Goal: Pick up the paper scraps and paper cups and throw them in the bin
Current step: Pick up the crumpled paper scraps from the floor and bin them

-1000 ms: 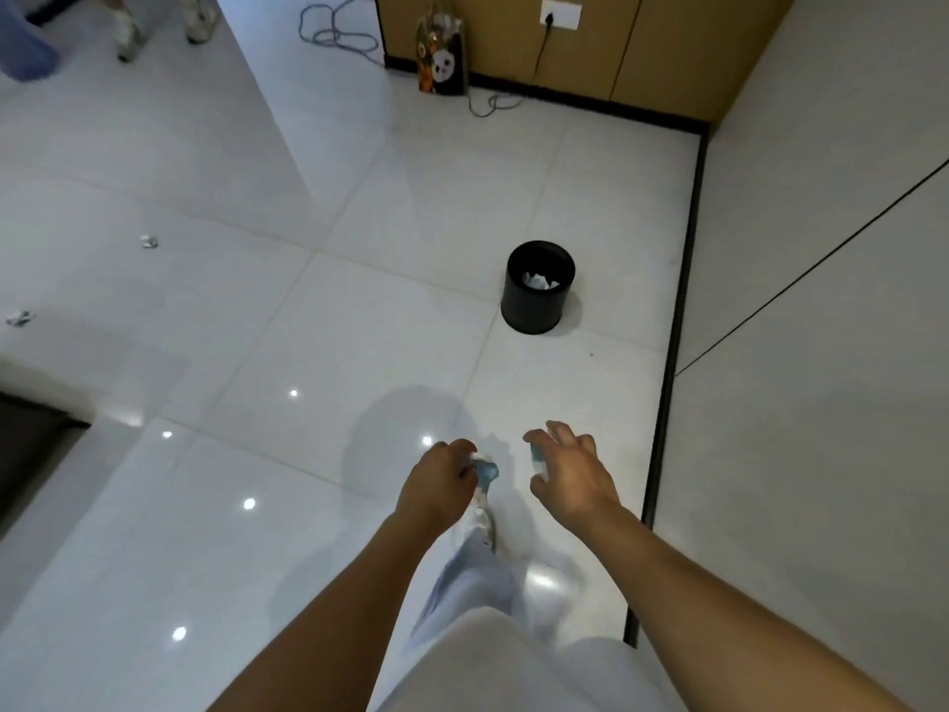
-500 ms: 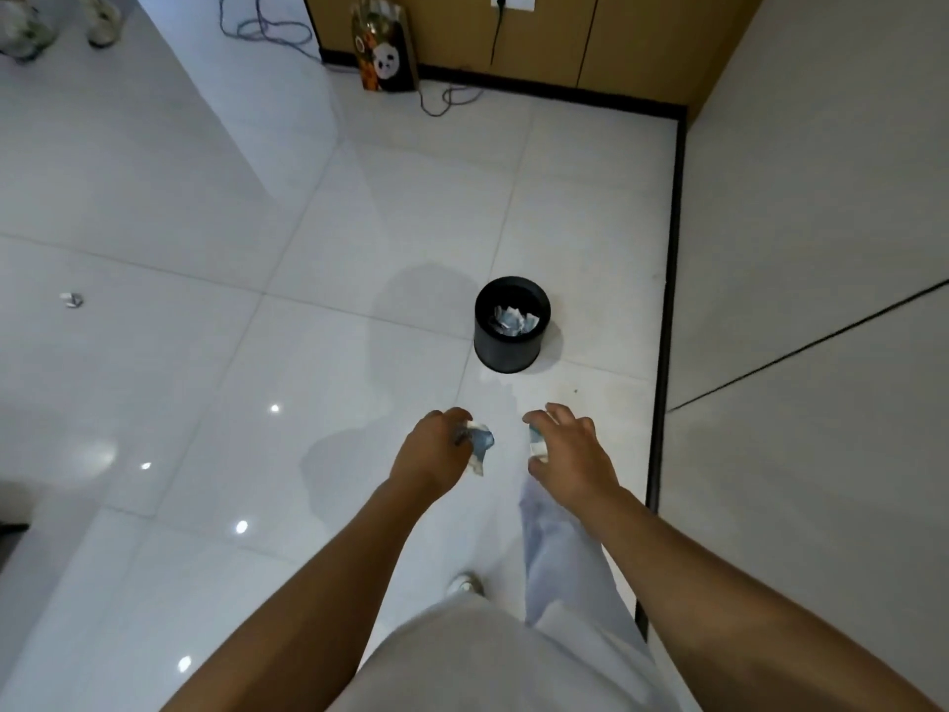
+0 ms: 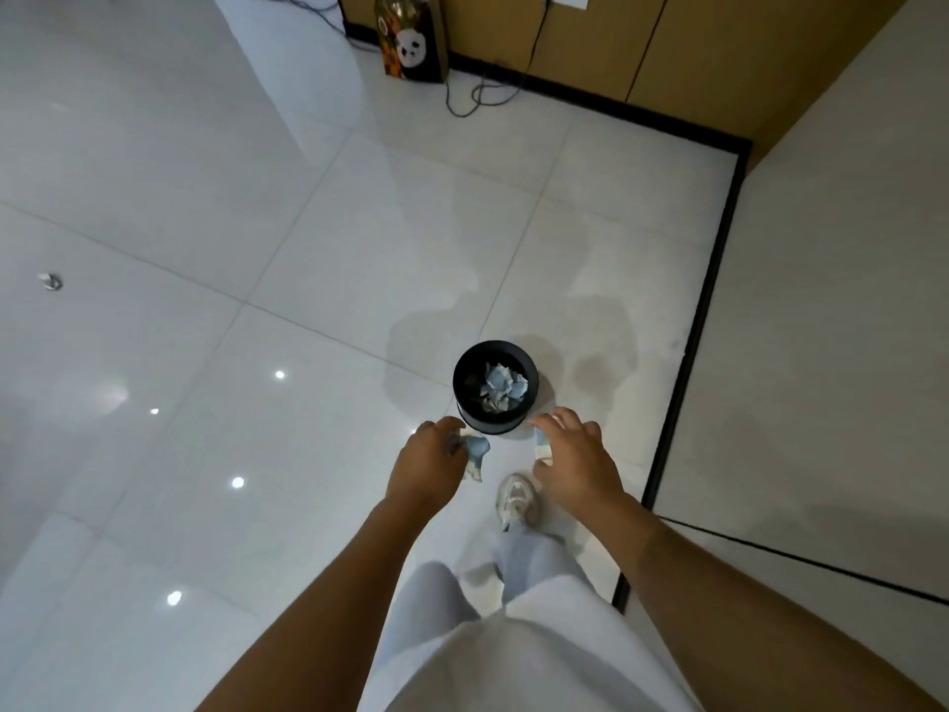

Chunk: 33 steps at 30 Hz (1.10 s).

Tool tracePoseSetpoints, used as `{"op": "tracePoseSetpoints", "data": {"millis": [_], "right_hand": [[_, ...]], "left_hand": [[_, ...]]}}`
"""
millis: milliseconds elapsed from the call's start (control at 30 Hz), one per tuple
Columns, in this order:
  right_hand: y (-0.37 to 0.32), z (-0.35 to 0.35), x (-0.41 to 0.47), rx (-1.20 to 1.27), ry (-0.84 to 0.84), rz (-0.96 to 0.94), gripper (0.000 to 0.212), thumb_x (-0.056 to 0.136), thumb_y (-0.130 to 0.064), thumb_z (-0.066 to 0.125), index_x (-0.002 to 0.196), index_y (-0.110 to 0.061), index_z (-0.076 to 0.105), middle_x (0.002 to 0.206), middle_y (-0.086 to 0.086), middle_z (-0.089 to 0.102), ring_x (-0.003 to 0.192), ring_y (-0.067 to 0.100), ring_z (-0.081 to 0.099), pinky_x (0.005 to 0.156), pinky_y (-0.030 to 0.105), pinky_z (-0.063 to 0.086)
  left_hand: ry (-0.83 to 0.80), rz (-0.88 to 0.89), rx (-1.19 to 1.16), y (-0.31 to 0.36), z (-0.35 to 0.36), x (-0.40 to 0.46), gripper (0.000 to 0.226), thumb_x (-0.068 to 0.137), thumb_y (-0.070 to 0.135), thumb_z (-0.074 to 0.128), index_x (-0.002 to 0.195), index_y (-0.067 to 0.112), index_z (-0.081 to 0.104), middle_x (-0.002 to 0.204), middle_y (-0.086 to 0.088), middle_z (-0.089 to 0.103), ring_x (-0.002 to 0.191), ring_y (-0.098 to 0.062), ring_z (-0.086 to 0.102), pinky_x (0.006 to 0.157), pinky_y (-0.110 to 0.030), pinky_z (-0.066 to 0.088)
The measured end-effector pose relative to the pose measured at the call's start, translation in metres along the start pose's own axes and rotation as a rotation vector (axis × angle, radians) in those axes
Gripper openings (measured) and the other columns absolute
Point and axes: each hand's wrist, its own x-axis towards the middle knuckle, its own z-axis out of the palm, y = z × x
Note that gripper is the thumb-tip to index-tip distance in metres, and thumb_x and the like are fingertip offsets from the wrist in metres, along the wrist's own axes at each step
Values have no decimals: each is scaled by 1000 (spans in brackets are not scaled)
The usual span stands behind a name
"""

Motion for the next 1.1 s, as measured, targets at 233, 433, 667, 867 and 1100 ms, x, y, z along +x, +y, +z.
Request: {"op": "tracePoseSetpoints", "data": {"millis": [233, 433, 667, 867, 1100], "right_hand": [[23, 5, 70, 18, -67, 3, 54, 91, -17, 60, 140, -29, 42, 148, -2, 34, 120, 26, 37, 87, 33, 45], [38, 56, 135, 57, -81, 13, 62, 89, -19, 62, 144, -27, 35, 149, -2, 34, 121, 27, 37, 86, 32, 44], [42, 123, 228, 161, -13, 4, 66, 86, -24, 68, 144, -26, 37, 148, -2, 39, 123, 27, 43, 81, 30, 45], [48, 157, 289, 52, -232, 129, 71, 93, -34, 60, 152, -31, 20, 160, 1, 15, 133, 36, 35, 94, 40, 46], [68, 139, 282, 172, -171, 124, 58, 95, -16, 53, 148, -18, 31, 153, 4, 30, 132, 31, 41, 103, 42, 41]], "left_hand": [[35, -75, -36, -5, 23, 66, 29, 91, 17, 52, 119, 15, 60, 103, -5, 58, 83, -14, 48, 70, -23, 35], [36, -176, -71, -44, 70, 125, 33, 90, 15, 51, 122, 18, 57, 108, -7, 59, 87, -17, 51, 74, -24, 37], [11, -275, -94, -100, 119, 174, 32, 89, 14, 53, 121, 18, 58, 109, -7, 60, 85, -15, 50, 72, -24, 38], [39, -287, -128, -119, 135, 213, 32, 88, 15, 53, 120, 21, 58, 108, -4, 61, 84, -15, 53, 71, -23, 39], [39, -229, -159, -86, 143, 261, 33, 89, 17, 53, 123, 18, 55, 110, -8, 61, 90, -21, 56, 74, -26, 41]]}}
